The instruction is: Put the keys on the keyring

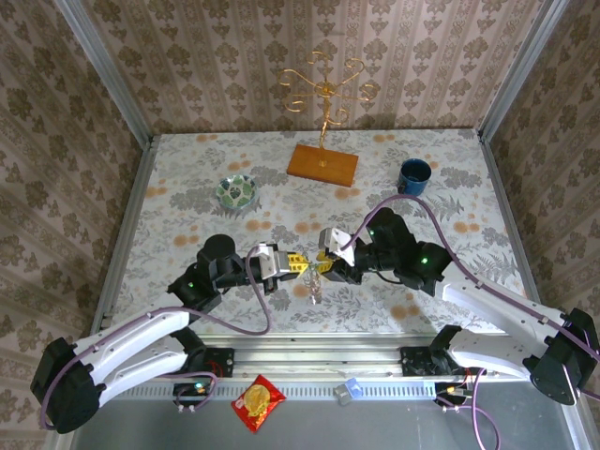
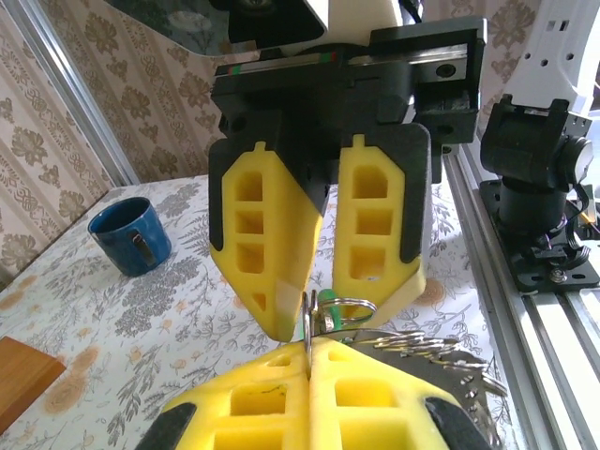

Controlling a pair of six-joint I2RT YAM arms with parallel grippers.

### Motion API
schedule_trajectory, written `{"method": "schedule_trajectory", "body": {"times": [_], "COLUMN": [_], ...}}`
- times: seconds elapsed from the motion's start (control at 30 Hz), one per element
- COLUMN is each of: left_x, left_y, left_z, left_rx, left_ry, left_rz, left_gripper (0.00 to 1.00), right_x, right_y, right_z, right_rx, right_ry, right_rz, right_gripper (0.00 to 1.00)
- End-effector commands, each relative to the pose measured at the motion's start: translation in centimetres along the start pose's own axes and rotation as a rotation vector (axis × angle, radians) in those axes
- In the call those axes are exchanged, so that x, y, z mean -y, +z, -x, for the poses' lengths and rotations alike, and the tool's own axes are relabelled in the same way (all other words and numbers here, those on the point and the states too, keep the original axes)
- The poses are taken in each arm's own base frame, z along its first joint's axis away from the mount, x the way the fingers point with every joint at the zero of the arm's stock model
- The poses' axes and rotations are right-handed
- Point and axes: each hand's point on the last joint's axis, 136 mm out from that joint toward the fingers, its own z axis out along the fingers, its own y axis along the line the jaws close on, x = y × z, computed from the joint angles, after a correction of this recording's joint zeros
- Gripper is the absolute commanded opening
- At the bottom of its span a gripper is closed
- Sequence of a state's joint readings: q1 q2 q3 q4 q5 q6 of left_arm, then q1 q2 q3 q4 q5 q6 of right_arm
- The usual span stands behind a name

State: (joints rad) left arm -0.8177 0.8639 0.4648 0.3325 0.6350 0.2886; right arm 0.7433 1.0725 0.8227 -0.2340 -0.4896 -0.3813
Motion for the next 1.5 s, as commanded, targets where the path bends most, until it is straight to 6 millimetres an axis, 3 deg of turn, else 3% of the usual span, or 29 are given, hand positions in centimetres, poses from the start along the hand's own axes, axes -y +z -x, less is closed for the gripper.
{"method": "schedule_trajectory", "body": {"times": [0.0,0.13,0.33,0.47,0.57,0.67,0.83,1.07,1.47], "left_x": [0.2,0.1,-0.2,-0.4,-0.4,-0.2,0.2,0.5,0.7], "left_y": [-0.1,-0.1,0.3,0.3,0.3,0.3,0.4,0.4,0.5], "left_z": [2.0,2.5,2.8,2.5,2.2,2.0,1.9,2.0,2.1], "left_rx": [0.081,0.106,0.123,0.110,0.101,0.095,0.096,0.103,0.112], "left_ry": [0.024,0.029,0.031,0.042,0.043,0.043,0.046,0.049,0.050], "left_rz": [-0.021,-0.014,-0.017,-0.003,-0.004,-0.012,-0.033,-0.052,-0.062], "left_gripper": [0.00,0.00,0.00,0.00,0.00,0.00,0.00,0.00,0.00], "right_x": [-0.2,0.1,0.0,0.0,0.2,0.0,-1.5,-0.3,-0.7], "right_y": [0.2,0.3,0.5,-0.4,-1.2,-2.1,-2.5,-2.1,-1.0], "right_z": [1.0,0.1,-0.3,0.2,-0.1,0.1,1.8,3.9,3.5], "right_rx": [0.038,0.005,-0.020,0.002,-0.017,-0.002,0.061,0.162,0.144], "right_ry": [-0.003,-0.014,-0.006,-0.022,-0.029,-0.037,-0.005,0.010,0.025], "right_rz": [0.022,0.000,0.016,-0.012,-0.045,-0.055,0.044,-0.001,0.058], "right_gripper": [0.17,0.07,0.03,0.08,0.23,0.28,0.26,0.26,0.23]}}
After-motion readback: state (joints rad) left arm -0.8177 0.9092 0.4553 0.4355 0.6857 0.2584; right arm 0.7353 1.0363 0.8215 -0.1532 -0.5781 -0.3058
